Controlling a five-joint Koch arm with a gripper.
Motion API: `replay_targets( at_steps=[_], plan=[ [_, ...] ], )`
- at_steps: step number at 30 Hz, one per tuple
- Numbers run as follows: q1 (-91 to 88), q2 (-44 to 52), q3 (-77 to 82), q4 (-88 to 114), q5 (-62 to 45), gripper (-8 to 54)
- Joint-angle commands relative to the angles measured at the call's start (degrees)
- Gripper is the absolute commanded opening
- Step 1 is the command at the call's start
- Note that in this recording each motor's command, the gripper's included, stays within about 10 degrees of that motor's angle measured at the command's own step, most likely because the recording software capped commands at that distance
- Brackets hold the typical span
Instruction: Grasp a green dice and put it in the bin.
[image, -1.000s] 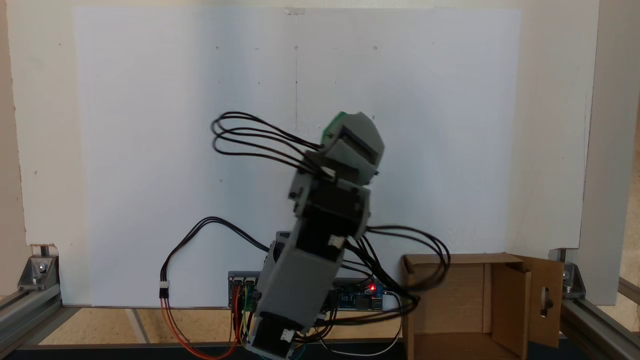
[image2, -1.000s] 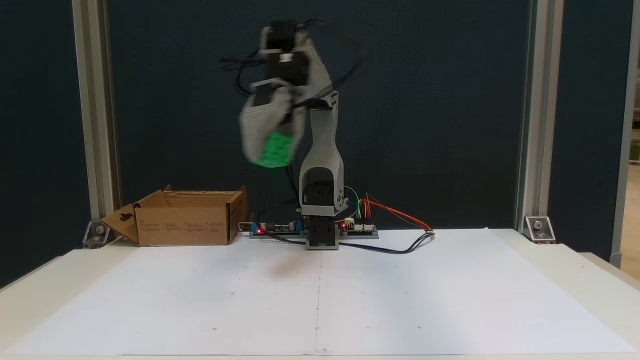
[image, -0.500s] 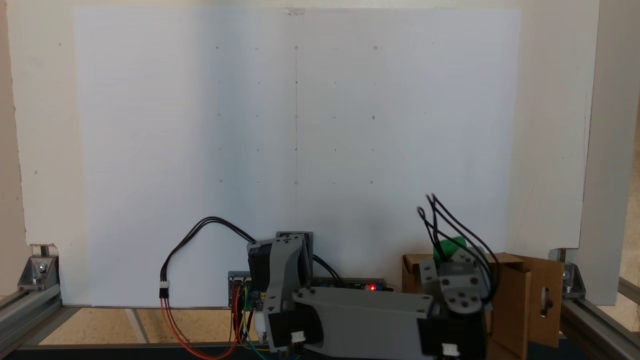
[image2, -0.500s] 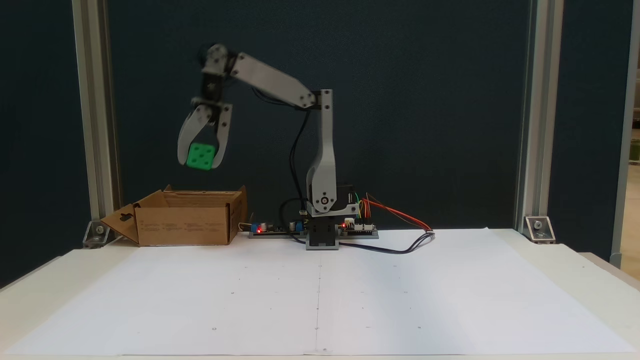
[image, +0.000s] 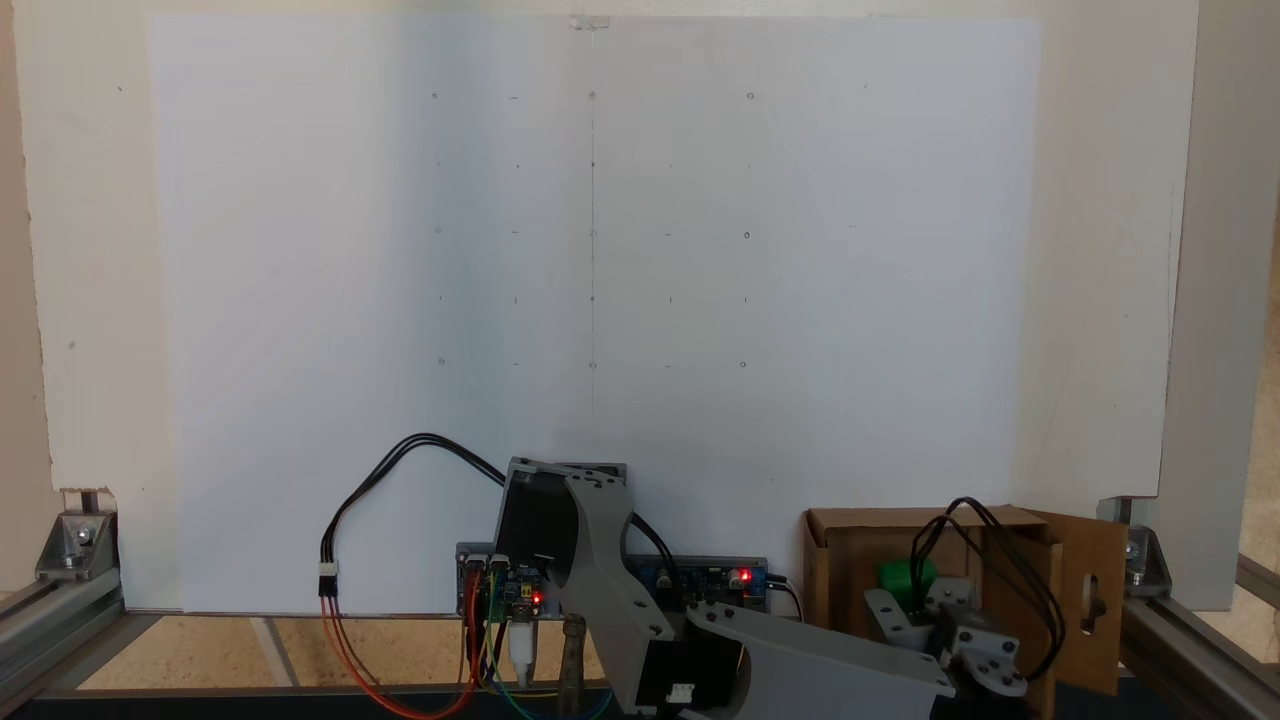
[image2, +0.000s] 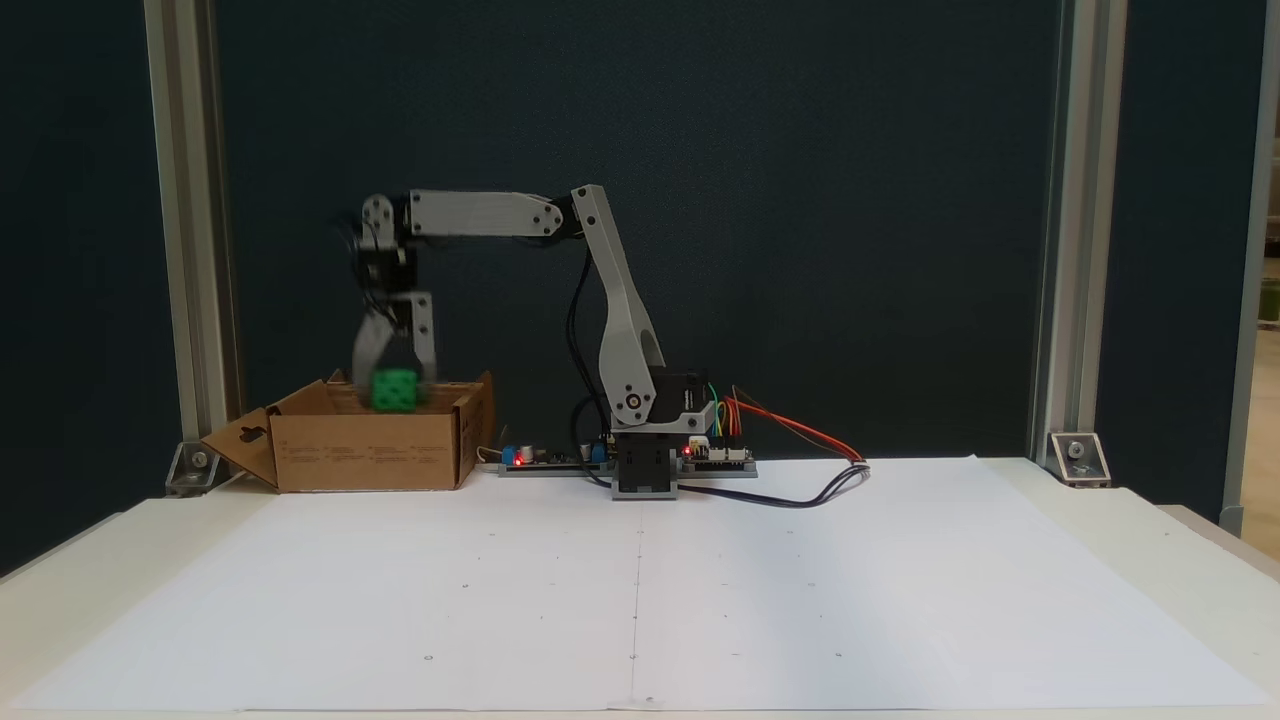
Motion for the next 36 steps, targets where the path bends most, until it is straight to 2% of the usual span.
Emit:
replay_targets(
  at_steps=[1, 2, 3, 6, 7, 11, 16, 25, 33, 36],
  plan=[
    [0.44, 1.05, -0.7, -1.58, -4.39, 23.3],
    [0.35, 0.62, -0.09, -1.67, -4.31, 32.0],
    [0.53, -0.18, 0.26, -1.76, -4.22, 33.8],
    [0.97, 0.0, 0.26, -2.02, -3.43, 45.6],
    [0.88, 0.44, -0.09, -2.99, -2.2, 46.7],
    [-8.7, 9.14, -1.67, -13.45, 11.67, 44.8],
    [-28.02, 20.74, -1.76, -19.16, 21.8, 44.9],
    [-65.55, 31.99, 1.85, -19.16, 28.21, 45.1],
    [-98.51, 42.71, 25.14, -34.08, 28.74, 45.0],
    [-104.06, 47.55, 35.24, -41.99, 28.74, 44.5]
  ],
)
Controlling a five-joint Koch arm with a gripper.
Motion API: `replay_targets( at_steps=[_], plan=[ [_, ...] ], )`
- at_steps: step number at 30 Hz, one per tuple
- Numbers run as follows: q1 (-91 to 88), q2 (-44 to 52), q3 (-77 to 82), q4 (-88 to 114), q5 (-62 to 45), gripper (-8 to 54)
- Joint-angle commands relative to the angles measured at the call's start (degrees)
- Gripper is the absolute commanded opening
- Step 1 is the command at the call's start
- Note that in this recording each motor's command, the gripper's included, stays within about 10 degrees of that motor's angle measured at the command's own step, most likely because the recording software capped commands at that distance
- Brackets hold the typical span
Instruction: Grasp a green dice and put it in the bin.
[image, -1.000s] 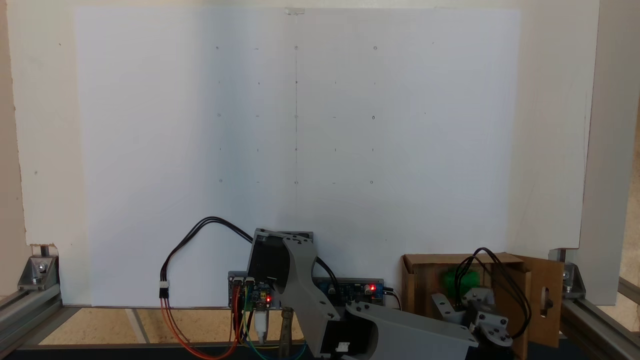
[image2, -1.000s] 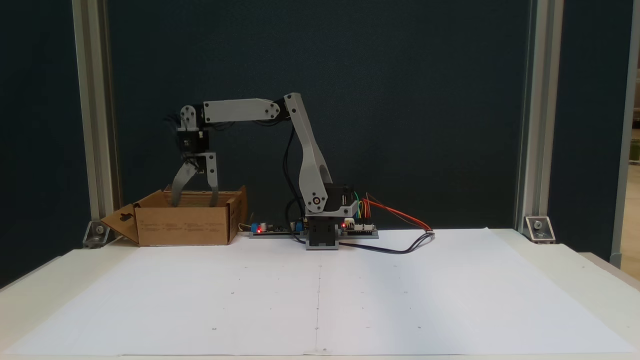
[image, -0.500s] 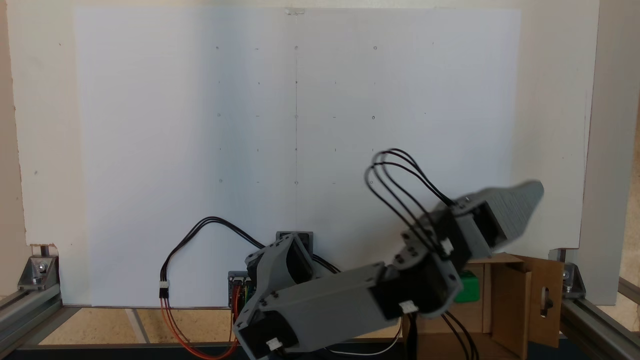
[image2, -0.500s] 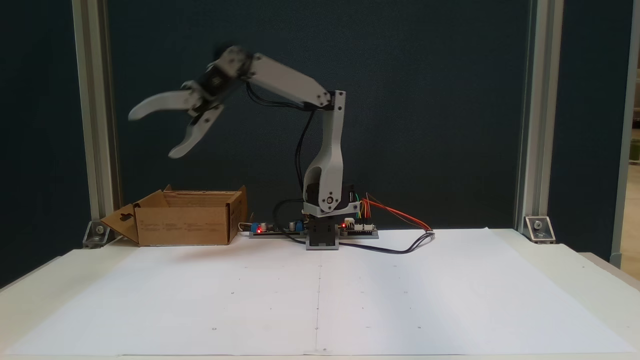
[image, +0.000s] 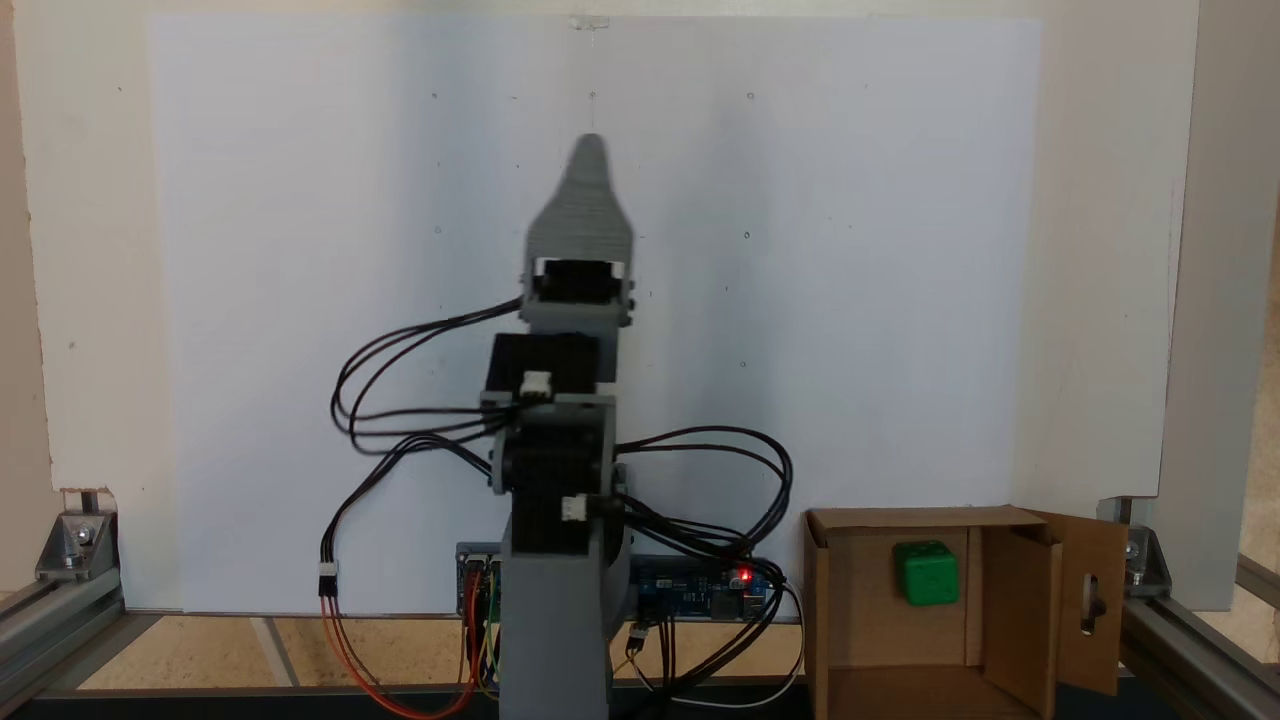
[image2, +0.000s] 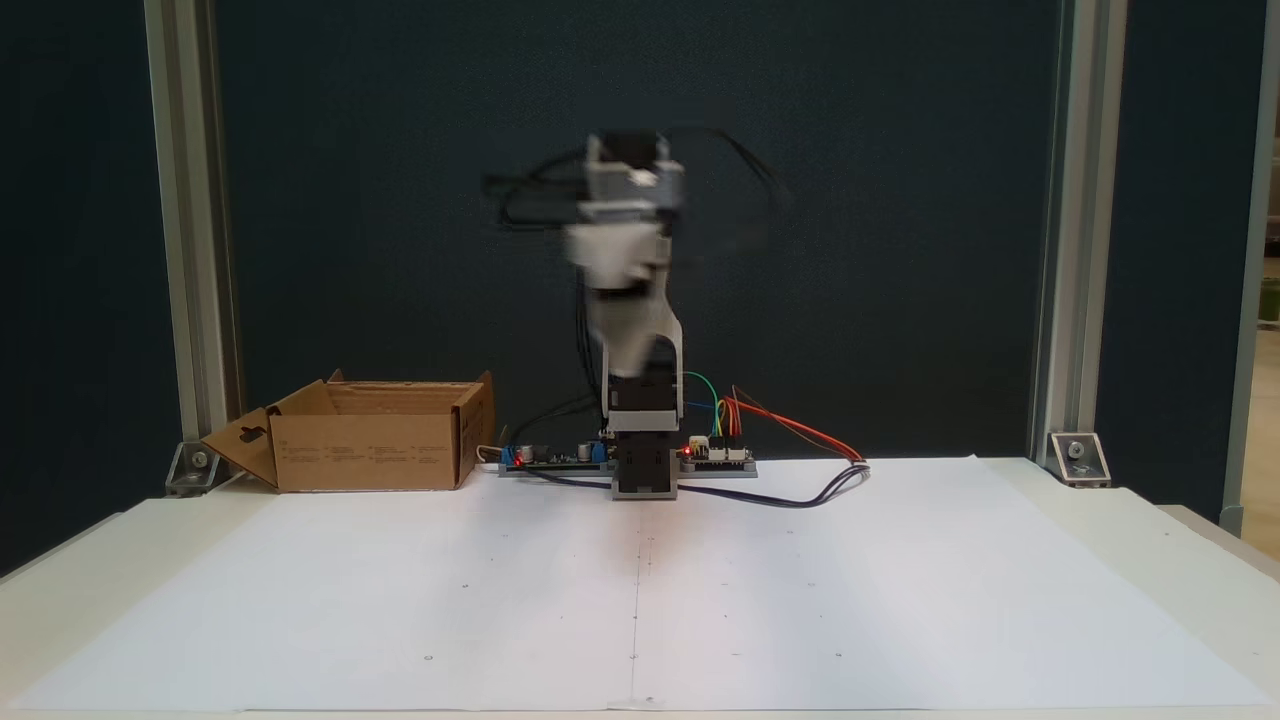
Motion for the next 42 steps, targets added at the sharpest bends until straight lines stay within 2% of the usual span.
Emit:
replay_targets(
  at_steps=[1, 12, 30, 42],
  plan=[
    [-1.58, 4.31, 2.11, -9.38, 2.37, 44.4],
    [-0.26, 18.81, 29.62, -37.6, 2.02, 45.2],
    [0.44, 18.9, 51.77, -80.05, 0.53, 43.9],
    [0.53, 18.9, 66.8, -107.38, -5.63, 43.9]
  ],
)
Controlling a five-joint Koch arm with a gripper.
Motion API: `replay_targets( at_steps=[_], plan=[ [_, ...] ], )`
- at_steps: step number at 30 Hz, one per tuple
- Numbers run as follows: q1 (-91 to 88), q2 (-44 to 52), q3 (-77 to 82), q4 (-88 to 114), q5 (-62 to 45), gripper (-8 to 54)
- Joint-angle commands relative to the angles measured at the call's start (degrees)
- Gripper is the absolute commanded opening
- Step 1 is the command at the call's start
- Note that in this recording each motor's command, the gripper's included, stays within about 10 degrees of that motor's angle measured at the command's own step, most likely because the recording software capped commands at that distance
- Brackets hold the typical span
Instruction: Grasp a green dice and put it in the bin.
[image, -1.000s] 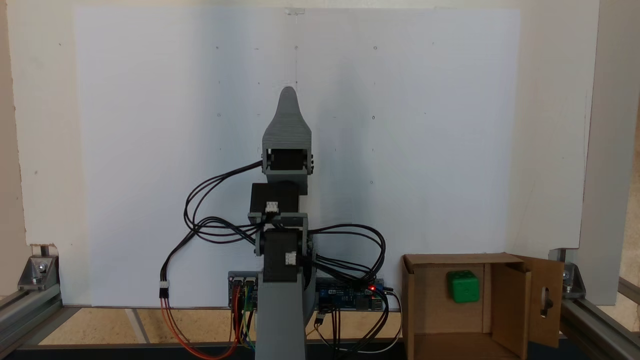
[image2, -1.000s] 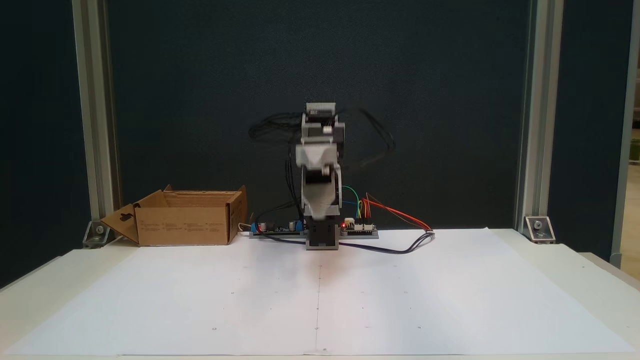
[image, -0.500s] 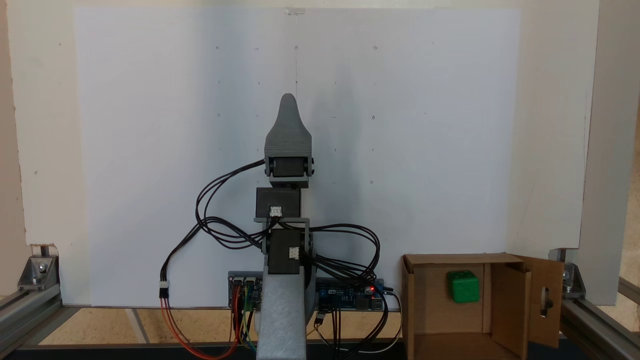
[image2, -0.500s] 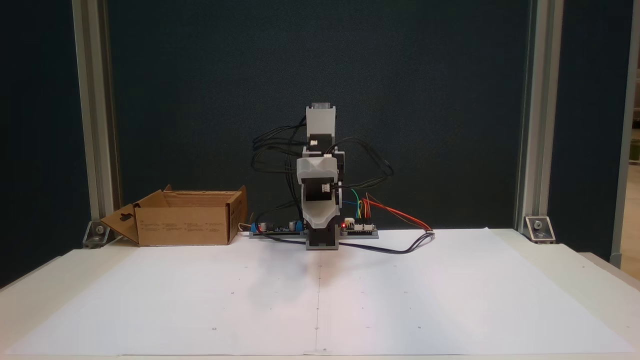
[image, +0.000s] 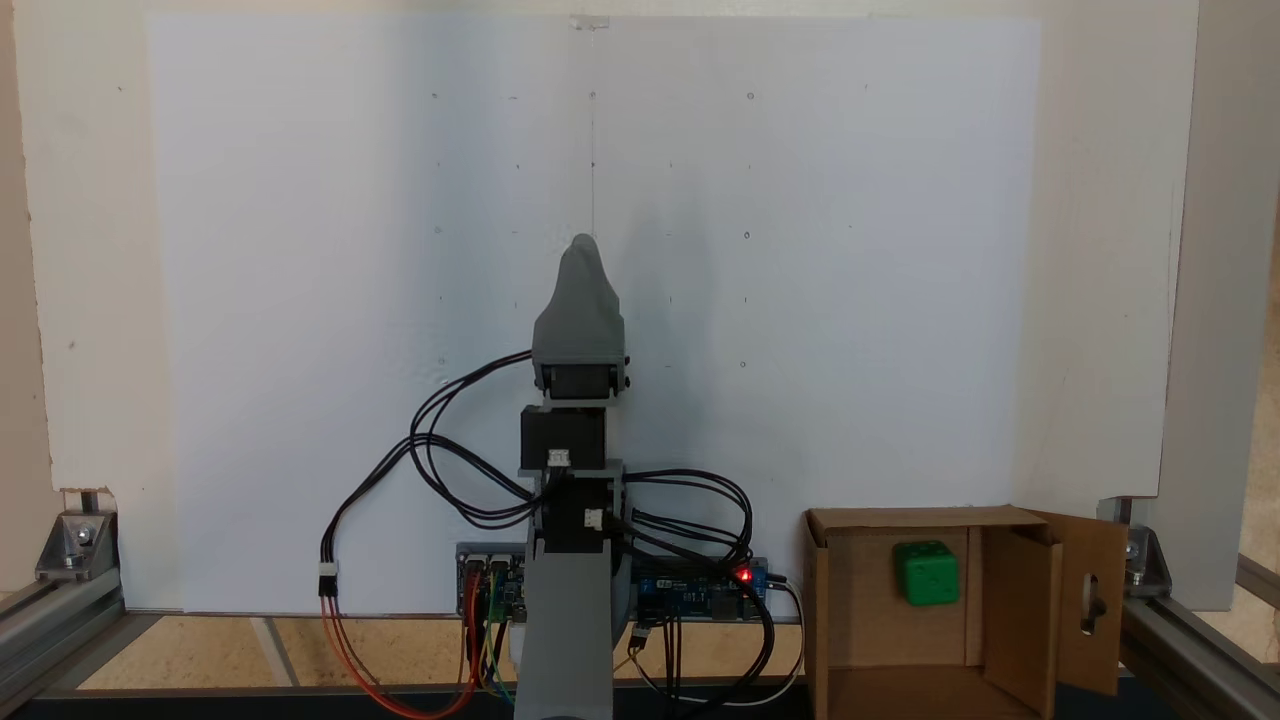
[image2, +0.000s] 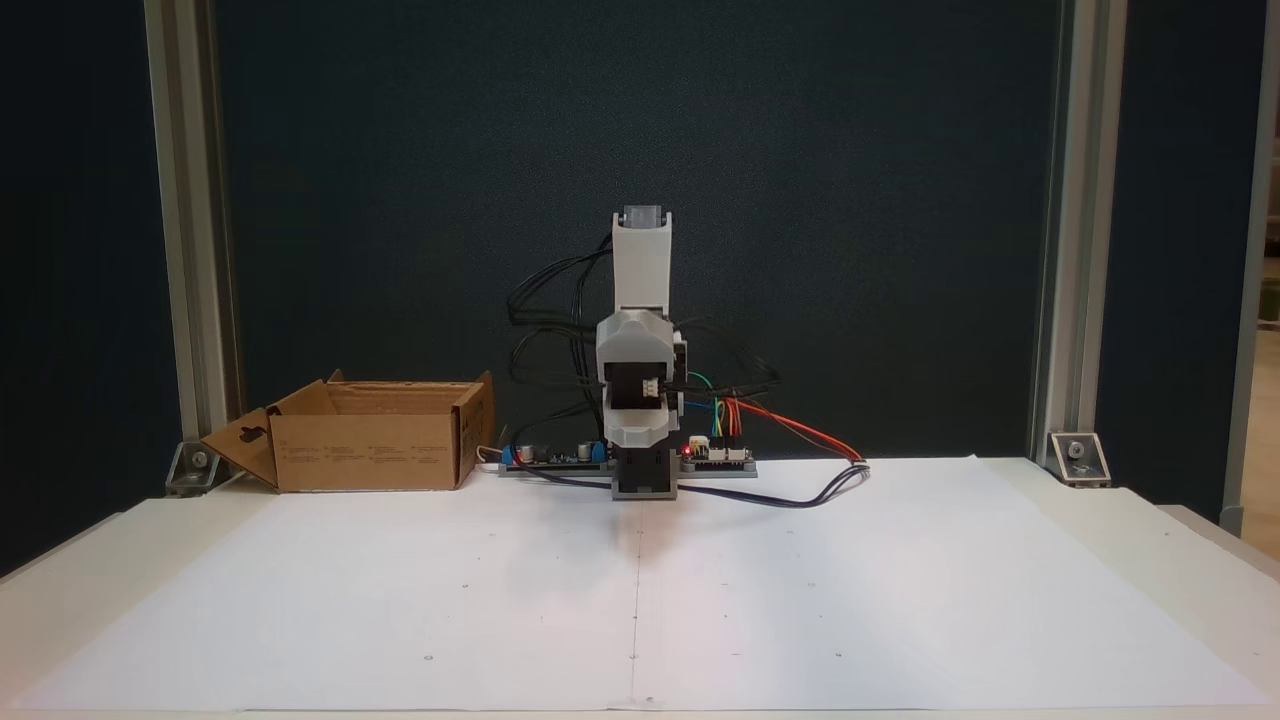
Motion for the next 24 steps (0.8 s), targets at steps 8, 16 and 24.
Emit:
replay_targets(
  at_steps=[8, 16, 24],
  plan=[
    [0.26, 6.24, 5.8, -18.37, -3.52, 44.5],
    [0.18, 6.15, 5.8, -18.02, -3.52, 44.6],
    [0.09, 6.15, 5.8, -18.02, -3.52, 44.6]
  ],
)
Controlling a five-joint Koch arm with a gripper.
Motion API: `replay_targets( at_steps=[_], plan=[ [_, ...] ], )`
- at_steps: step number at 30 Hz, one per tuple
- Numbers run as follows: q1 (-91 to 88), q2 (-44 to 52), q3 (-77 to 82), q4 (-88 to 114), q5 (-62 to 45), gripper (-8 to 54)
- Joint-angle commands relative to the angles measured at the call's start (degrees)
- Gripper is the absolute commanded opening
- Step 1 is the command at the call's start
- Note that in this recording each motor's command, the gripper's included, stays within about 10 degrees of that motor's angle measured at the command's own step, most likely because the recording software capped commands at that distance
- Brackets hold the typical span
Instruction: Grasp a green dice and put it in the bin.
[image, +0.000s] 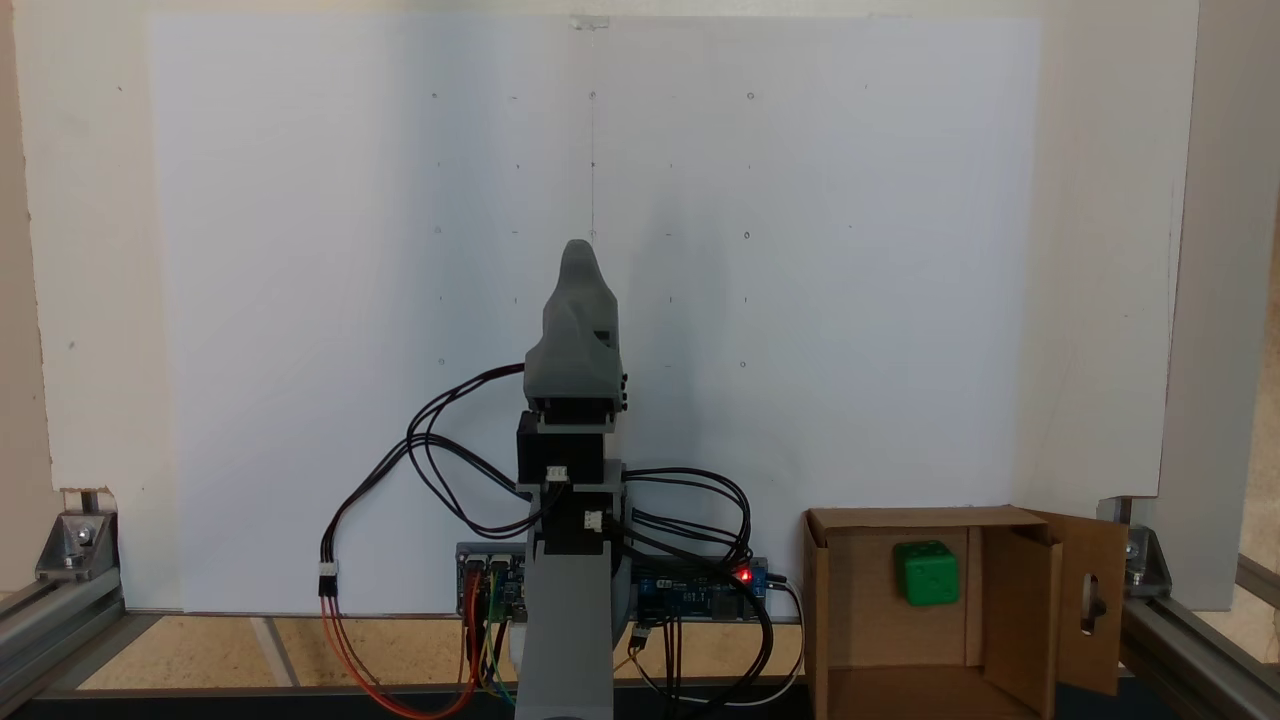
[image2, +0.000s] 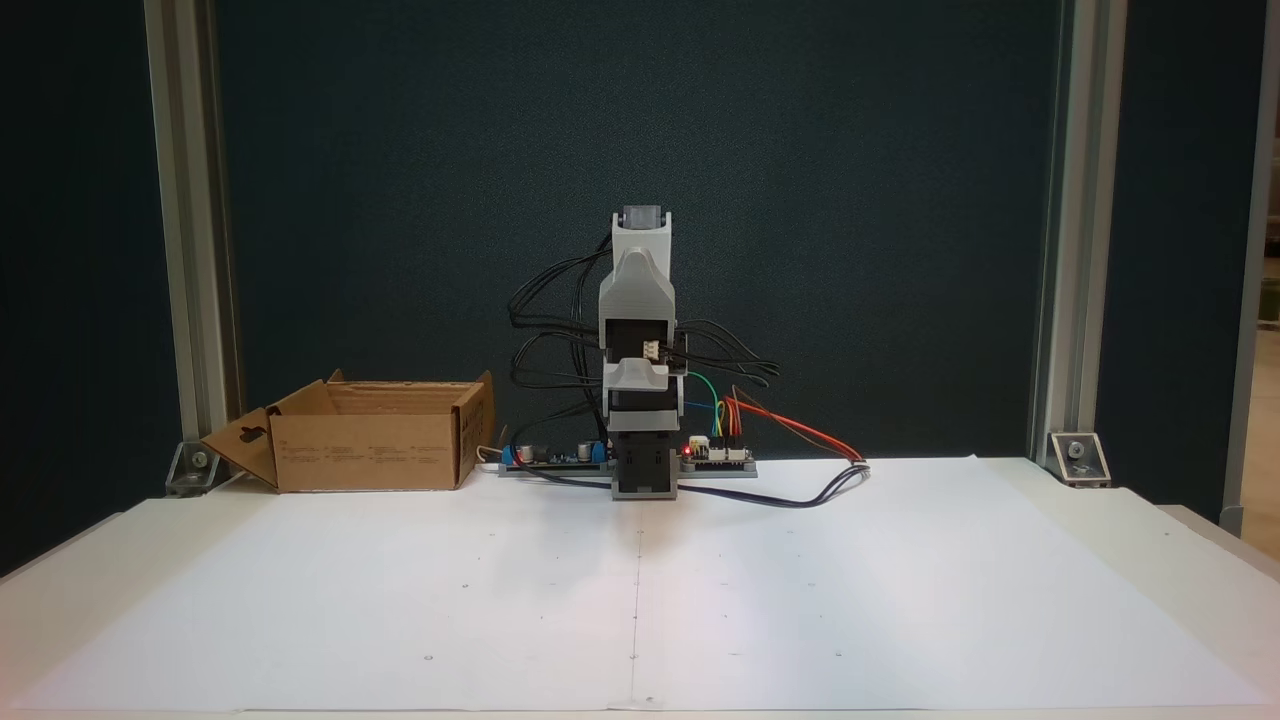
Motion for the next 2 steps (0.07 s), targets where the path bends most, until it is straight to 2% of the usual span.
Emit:
replay_targets(
  at_steps=[1, 2],
  plan=[
    [0.09, 6.15, 2.72, -2.99, -2.46, 44.6],
    [0.09, 6.15, 2.72, -2.9, -2.46, 44.6]
  ],
)
